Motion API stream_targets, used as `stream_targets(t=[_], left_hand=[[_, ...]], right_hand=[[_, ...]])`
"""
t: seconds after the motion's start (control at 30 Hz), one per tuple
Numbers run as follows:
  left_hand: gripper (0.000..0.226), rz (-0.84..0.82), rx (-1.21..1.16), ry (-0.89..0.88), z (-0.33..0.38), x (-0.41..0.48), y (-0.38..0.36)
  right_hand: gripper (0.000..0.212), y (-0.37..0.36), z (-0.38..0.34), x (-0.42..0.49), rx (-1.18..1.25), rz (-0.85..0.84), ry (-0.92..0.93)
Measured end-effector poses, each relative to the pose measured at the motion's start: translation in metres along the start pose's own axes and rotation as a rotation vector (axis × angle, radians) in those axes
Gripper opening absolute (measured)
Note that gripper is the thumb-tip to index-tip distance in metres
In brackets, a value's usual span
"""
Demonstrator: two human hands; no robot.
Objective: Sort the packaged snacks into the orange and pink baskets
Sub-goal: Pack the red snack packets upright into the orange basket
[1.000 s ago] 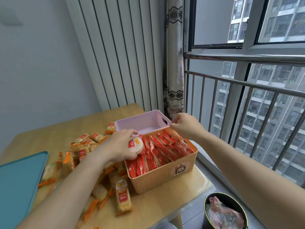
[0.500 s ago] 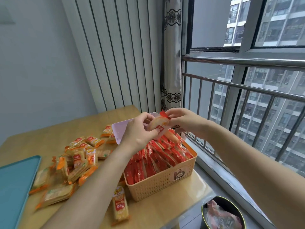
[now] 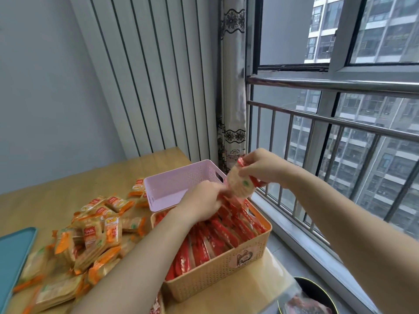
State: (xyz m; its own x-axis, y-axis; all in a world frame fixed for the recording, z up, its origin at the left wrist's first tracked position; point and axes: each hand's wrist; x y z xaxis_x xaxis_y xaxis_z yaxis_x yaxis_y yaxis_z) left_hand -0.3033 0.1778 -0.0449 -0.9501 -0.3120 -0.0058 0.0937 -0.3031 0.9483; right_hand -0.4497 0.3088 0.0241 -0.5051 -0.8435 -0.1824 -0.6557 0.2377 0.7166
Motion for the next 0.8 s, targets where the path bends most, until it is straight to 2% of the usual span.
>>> stream_targets(t=[0.07, 0.13, 0.23, 0.33, 0.4, 0.53, 0.67, 0.8], left_hand=[[0.039, -0.065, 0.106, -0.03, -0.001, 0.007, -0.003], [0.032, -0.082, 0.153, -0.068, -0.002, 0.011, -0.004], [0.028, -0.039, 0.163, -0.093, -0.011, 0.016, -0.002], [0.033, -0.011, 0.107, -0.1, -0.021, 0.016, 0.004], [0.035, -0.014, 0.085, -0.12, -0.025, 0.017, 0.008], [0.035, -0.004, 0.058, -0.145, -0.021, 0.018, 0.005], [0.02, 0.032, -0.05, -0.103, -0.029, 0.021, 0.001], [0.01, 0.07, -0.088, -0.09, -0.027, 0.022, 0.001]], right_hand=[[0.014, -0.006, 0.0, 0.006, -0.073, -0.049, -0.006], [0.013, -0.01, 0.002, 0.013, -0.138, -0.04, -0.008], [0.011, -0.017, -0.001, 0.019, -0.219, -0.034, 0.008], [0.027, -0.027, -0.004, 0.023, -0.323, -0.037, 0.028], [0.024, -0.036, -0.002, 0.027, -0.333, -0.044, 0.017], [0.026, -0.044, 0.005, 0.031, -0.459, 0.047, -0.013], [0.029, -0.036, 0.015, 0.03, -0.209, -0.058, 0.04], [0.032, -0.038, 0.027, 0.029, -0.025, -0.089, -0.003]])
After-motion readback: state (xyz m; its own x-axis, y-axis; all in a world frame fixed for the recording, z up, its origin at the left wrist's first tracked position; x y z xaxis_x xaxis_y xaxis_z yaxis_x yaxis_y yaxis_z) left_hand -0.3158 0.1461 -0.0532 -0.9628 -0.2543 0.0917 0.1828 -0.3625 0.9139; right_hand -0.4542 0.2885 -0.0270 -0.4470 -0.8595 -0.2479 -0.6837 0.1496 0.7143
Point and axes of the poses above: each hand's wrist, its own x-axis towards the middle knuckle, its own y-axis out of the back of the hand, z = x × y, and after that the axes turned 9 degrees about -z, right-handed
